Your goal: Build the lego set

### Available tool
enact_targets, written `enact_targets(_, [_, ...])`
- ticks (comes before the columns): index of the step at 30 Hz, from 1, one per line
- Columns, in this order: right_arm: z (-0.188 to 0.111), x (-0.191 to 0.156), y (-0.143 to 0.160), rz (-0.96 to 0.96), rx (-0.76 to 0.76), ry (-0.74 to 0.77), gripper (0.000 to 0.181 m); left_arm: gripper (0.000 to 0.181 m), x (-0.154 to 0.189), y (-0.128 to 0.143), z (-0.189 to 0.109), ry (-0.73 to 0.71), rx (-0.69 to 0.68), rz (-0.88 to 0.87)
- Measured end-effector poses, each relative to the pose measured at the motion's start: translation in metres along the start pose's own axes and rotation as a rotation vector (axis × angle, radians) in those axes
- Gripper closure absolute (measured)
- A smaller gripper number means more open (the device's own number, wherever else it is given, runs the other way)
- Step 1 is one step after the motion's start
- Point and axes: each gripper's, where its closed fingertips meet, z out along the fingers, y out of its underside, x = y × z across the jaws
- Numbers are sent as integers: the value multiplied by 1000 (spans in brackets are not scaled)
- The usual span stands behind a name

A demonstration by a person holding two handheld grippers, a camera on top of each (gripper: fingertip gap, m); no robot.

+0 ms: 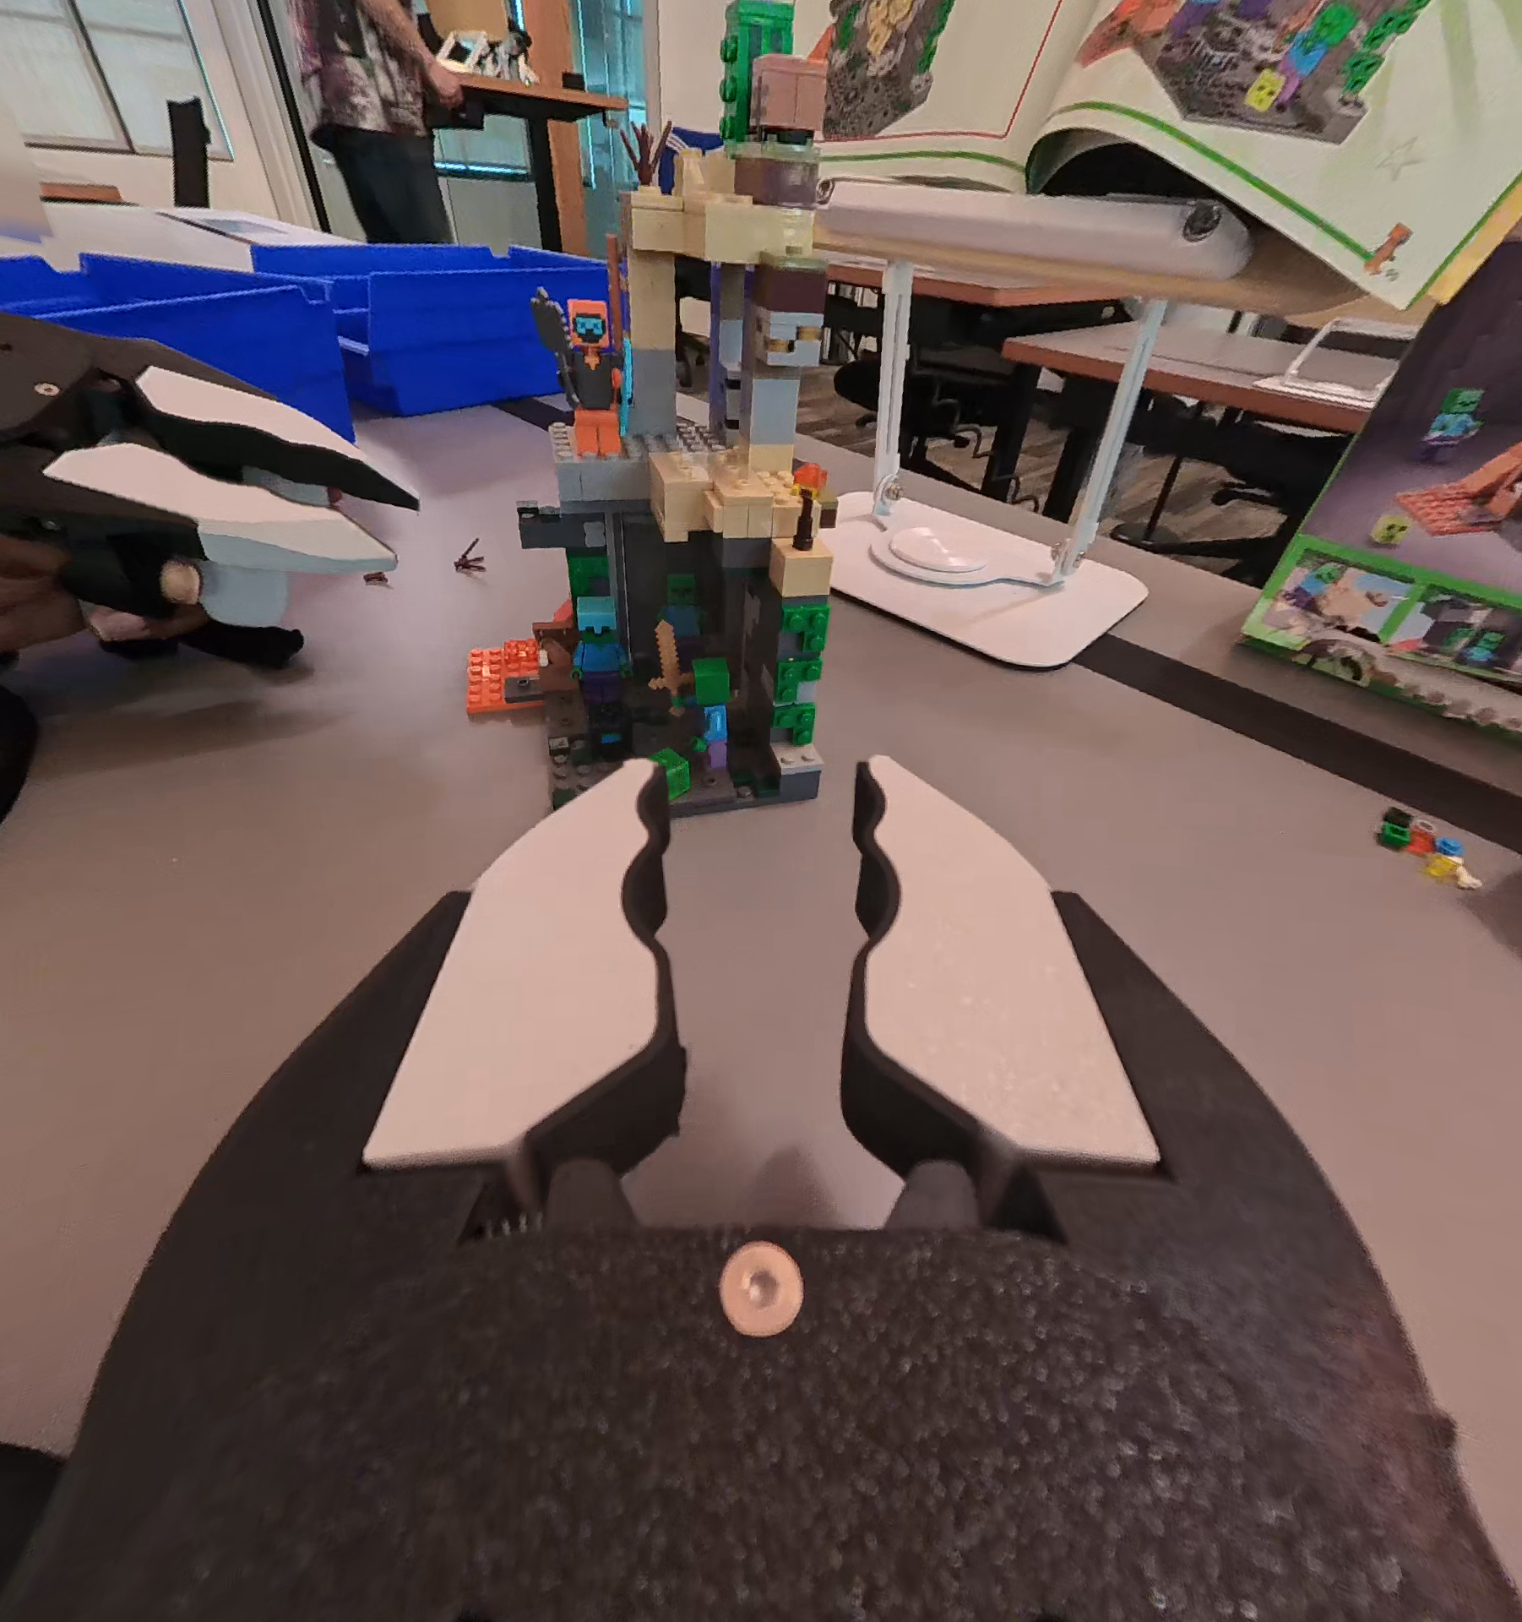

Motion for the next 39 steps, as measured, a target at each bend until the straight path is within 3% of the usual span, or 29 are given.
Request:
enact_targets(6, [37,1,12,7,-131,-89,120,145,-1,2,2,3,-18,-12])
enact_targets(13, [95,0,20,-34,-268,-238,110,144,2,4,3,10,-30,11])
enact_targets(20, [111,-6,7,37,-180,-355,131,147,3,6,4,18,-50,24])
enact_targets(27, [117,8,11,-29,-202,-196,163,148,6,9,6,21,-67,48])
enact_targets(39, [108,10,14,33,-247,76,162,151,4,8,5,9,-58,39])
